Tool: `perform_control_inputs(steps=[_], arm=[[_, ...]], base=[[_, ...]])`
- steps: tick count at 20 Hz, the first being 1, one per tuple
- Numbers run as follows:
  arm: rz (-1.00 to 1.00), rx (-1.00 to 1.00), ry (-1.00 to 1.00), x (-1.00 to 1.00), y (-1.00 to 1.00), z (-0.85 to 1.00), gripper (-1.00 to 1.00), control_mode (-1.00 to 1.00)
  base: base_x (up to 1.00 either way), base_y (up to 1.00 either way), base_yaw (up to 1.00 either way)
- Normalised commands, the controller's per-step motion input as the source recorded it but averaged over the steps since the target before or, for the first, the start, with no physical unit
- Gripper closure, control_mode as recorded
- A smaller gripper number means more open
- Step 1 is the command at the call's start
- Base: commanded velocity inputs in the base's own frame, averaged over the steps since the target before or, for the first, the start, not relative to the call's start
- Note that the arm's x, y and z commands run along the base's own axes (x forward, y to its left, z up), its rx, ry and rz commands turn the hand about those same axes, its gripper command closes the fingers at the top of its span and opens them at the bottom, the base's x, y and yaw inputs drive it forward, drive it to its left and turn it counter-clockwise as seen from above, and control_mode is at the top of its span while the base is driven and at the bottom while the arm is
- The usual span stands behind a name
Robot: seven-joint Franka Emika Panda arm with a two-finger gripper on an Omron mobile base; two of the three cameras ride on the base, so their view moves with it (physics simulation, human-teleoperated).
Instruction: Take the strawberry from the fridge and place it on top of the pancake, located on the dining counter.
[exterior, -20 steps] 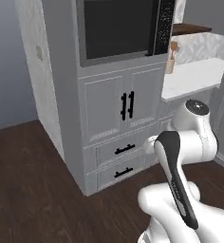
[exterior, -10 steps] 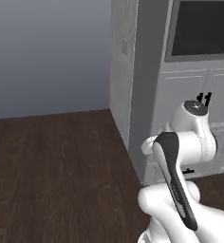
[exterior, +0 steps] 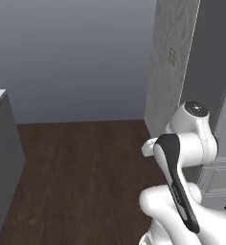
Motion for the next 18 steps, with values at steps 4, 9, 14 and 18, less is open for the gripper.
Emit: perform_control_inputs(steps=[4,9,14,18], arm=[[0.0,0.0,0.0,0.0,0.0,0.0,1.0,1.0],[0.0,0.0,0.0,0.0,0.0,0.0,1.0,1.0],[0.0,0.0,0.0,0.0,0.0,0.0,1.0,1.0],[0.0,0.0,0.0,0.0,0.0,0.0,1.0,1.0]], base=[[1.0,0.47,0.21],[1.0,0.28,0.24],[1.0,0.08,0.26],[1.0,0.0,0.35]])
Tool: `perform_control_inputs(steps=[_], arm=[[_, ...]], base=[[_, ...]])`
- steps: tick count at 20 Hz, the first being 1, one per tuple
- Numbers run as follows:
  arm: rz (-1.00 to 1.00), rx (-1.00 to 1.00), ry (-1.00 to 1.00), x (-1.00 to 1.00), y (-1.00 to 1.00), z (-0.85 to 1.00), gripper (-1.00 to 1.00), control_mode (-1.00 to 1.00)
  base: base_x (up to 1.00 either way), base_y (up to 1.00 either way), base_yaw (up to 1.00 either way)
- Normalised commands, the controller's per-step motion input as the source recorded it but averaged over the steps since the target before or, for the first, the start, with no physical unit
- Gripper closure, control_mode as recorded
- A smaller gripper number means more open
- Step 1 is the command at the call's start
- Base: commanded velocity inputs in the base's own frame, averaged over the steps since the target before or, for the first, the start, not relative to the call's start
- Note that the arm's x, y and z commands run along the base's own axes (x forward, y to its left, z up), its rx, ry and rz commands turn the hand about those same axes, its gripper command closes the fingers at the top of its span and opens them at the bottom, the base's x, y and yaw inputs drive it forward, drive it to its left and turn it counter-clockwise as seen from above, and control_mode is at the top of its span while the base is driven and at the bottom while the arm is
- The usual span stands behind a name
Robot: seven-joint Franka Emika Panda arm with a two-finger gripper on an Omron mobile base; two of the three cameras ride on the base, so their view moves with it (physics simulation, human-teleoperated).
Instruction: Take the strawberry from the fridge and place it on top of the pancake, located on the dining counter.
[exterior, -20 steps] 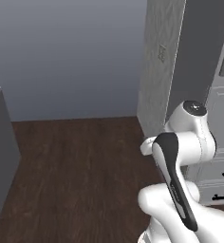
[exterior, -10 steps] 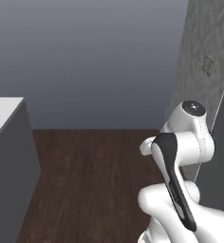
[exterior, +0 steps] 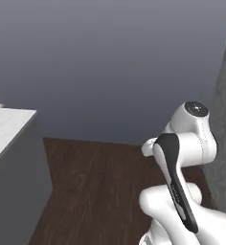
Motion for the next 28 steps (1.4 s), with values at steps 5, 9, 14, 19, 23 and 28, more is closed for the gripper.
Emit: perform_control_inputs(steps=[5,9,14,19,23,28], arm=[[0.0,0.0,0.0,0.0,0.0,0.0,1.0,1.0],[0.0,0.0,0.0,0.0,0.0,0.0,1.0,1.0],[0.0,0.0,0.0,0.0,0.0,0.0,1.0,1.0],[0.0,0.0,0.0,0.0,0.0,0.0,1.0,1.0],[0.0,0.0,0.0,0.0,0.0,0.0,1.0,1.0],[0.0,0.0,0.0,0.0,0.0,0.0,1.0,1.0]], base=[[1.0,0.0,0.39],[1.0,-0.01,0.44],[1.0,-0.14,0.45],[1.0,-0.27,0.38],[1.0,-0.42,0.34],[0.94,-0.36,0.37]])
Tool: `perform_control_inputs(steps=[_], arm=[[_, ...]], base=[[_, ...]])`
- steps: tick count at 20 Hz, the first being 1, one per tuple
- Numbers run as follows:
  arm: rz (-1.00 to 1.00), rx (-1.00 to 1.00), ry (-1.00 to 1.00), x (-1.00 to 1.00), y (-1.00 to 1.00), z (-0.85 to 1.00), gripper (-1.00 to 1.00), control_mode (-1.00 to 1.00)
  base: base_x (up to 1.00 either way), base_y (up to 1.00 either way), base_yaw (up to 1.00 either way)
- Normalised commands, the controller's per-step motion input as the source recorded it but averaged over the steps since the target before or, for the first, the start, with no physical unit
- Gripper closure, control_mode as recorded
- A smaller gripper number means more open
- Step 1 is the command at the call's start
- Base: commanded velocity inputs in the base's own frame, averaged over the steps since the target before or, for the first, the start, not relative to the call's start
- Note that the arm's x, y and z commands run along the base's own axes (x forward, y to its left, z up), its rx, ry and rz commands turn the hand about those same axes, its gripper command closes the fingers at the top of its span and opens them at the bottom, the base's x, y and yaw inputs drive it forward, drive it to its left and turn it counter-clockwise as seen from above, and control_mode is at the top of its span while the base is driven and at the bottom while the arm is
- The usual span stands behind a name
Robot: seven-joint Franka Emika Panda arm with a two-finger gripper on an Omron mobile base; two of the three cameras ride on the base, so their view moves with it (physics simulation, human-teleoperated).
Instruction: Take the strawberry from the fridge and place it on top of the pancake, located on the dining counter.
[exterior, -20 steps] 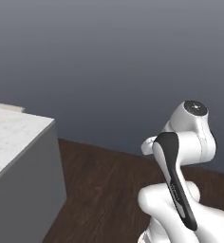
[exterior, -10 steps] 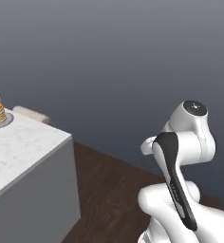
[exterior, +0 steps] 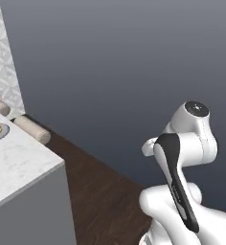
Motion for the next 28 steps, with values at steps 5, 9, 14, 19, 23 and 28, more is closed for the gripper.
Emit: perform_control_inputs(steps=[5,9,14,19,23,28], arm=[[0.0,0.0,0.0,0.0,0.0,0.0,1.0,1.0],[0.0,0.0,0.0,0.0,0.0,0.0,1.0,1.0],[0.0,0.0,0.0,0.0,0.0,0.0,1.0,1.0],[0.0,0.0,0.0,0.0,0.0,0.0,1.0,1.0],[0.0,0.0,0.0,0.0,0.0,0.0,1.0,1.0],[0.0,0.0,0.0,0.0,0.0,0.0,1.0,1.0]], base=[[0.69,-0.37,0.46],[0.53,-0.58,0.54],[0.54,-0.63,0.58],[0.94,-0.47,0.48],[1.0,-0.42,0.46],[0.95,-0.48,0.56]])
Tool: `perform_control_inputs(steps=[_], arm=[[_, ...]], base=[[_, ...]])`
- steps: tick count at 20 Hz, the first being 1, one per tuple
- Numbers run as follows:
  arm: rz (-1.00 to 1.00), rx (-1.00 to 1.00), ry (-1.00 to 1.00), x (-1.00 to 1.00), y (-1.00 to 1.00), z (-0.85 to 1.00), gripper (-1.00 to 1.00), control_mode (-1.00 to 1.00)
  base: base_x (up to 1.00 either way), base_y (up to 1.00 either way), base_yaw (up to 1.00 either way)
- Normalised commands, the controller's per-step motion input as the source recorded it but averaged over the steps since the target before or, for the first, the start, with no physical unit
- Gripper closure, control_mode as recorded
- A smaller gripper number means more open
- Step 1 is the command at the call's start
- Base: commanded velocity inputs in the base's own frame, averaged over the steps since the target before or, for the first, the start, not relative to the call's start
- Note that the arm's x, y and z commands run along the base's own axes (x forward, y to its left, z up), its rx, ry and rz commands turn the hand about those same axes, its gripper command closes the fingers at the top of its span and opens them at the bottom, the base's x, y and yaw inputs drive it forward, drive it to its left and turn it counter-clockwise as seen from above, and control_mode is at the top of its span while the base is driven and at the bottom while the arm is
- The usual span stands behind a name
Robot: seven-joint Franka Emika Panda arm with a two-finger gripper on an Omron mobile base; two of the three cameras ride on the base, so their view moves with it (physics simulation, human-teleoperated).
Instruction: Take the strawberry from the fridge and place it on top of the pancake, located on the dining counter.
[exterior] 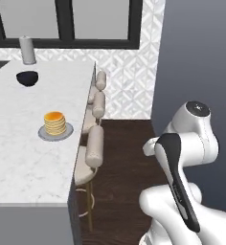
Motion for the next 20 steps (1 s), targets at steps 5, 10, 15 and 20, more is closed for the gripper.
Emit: perform_control_inputs(steps=[5,10,15,20], arm=[[0.0,0.0,0.0,0.0,0.0,0.0,1.0,1.0],[0.0,0.0,0.0,0.0,0.0,0.0,1.0,1.0],[0.0,0.0,0.0,0.0,0.0,0.0,1.0,1.0],[0.0,0.0,0.0,0.0,0.0,0.0,1.0,1.0]], base=[[0.89,-0.43,0.52],[0.71,-0.5,0.51],[0.47,-0.55,0.56],[0.21,-0.61,0.6]])
